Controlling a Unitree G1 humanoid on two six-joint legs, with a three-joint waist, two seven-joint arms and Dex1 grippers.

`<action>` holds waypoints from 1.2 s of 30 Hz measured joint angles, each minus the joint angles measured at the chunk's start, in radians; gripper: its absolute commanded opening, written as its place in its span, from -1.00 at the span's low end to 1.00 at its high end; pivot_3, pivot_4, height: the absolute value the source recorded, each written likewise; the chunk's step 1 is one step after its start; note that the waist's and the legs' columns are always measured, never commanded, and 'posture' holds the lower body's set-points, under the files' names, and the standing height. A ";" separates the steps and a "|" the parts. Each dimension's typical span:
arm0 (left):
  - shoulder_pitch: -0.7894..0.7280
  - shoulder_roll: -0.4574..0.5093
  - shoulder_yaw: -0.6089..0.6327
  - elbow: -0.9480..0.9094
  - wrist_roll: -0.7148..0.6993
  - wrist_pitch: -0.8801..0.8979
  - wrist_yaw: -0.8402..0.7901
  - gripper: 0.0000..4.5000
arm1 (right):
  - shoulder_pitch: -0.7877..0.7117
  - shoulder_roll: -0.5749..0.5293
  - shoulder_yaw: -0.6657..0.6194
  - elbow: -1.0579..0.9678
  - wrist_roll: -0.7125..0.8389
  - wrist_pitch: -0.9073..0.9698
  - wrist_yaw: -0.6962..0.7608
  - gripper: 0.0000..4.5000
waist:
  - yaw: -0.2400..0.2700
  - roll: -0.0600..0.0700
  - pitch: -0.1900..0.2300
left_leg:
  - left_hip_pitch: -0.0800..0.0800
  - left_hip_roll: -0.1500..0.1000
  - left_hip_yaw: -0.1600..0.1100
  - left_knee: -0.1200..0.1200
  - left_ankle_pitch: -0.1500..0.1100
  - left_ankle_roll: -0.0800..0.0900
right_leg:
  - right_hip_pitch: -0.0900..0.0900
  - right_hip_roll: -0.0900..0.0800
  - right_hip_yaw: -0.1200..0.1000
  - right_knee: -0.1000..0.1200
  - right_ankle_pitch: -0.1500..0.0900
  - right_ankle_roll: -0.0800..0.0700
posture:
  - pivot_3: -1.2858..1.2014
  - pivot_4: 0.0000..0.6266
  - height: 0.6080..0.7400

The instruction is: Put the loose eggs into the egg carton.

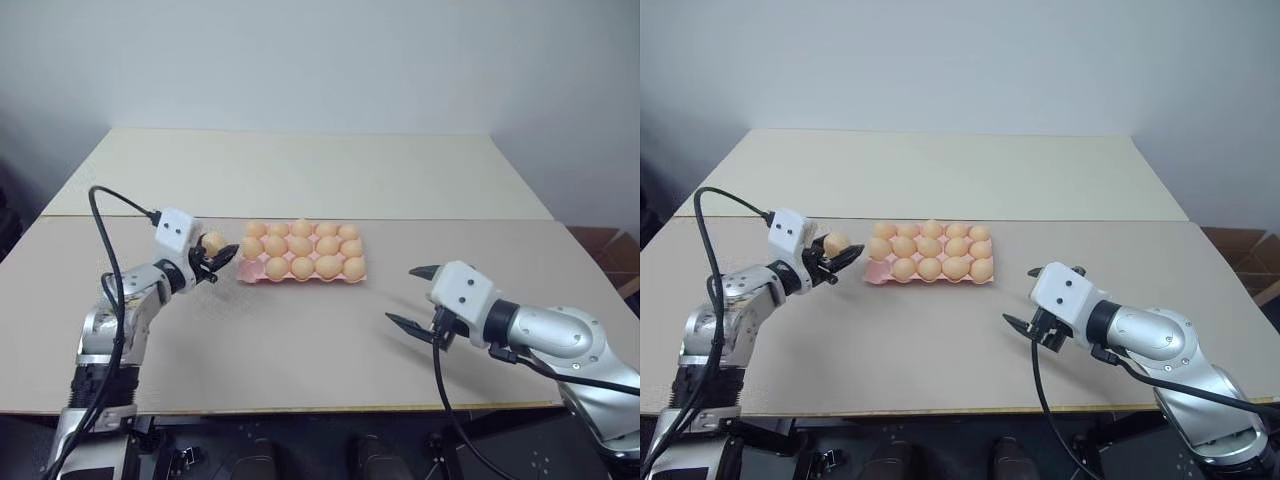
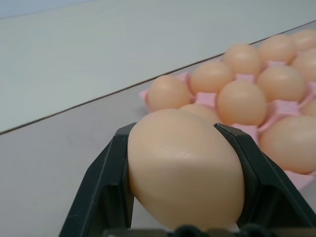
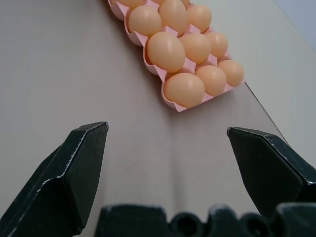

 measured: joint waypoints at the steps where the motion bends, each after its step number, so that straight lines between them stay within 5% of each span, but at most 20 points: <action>1: 0.000 0.002 -0.008 0.000 -0.005 0.000 -0.018 -0.05 | 0.000 0.003 0.003 0.000 -0.002 0.000 -0.002 1.00 | 0.000 0.000 0.000 | 0.000 0.000 0.000 0.000 0.000 0.000 | 0.000 0.000 0.000 0.000 0.000 0.000 | 0.03 -0.52 1.00; 8: -0.025 0.020 -0.082 0.044 -0.006 0.001 -0.134 -0.05 | 0.009 0.054 0.006 -0.009 0.002 0.007 -0.027 1.00 | 0.000 0.000 0.000 | -0.001 0.000 0.000 0.000 0.000 0.000 | 0.000 0.000 0.000 -0.001 0.000 0.000 | 0.03 -0.52 1.00; 15: -0.037 0.041 -0.098 0.062 0.005 -0.001 -0.157 0.95 | 0.042 0.043 -0.006 -0.021 -0.009 0.010 -0.036 1.00 | -0.001 0.000 0.000 | -0.001 0.000 0.000 0.000 0.000 0.000 | 0.000 0.000 0.000 0.000 0.000 0.000 | 0.03 -0.52 1.00; 23: 0.032 0.036 0.014 -0.026 -0.022 -0.012 -0.088 0.98 | 0.046 0.041 -0.006 -0.037 -0.008 0.018 -0.040 1.00 | -0.009 0.000 0.000 | -0.001 0.000 0.000 0.000 0.000 0.000 | 0.000 0.000 0.000 0.000 0.000 0.000 | 0.03 -0.52 1.00; 36: 0.511 0.280 0.466 -0.314 -0.267 0.090 -0.292 0.98 | 0.008 0.012 -0.007 0.016 -0.005 -0.003 0.008 1.00 | -0.016 0.000 0.000 | -0.001 0.001 0.000 0.000 0.000 0.000 | -0.001 -0.001 -0.001 -0.001 -0.004 -0.006 | 0.03 -0.52 1.00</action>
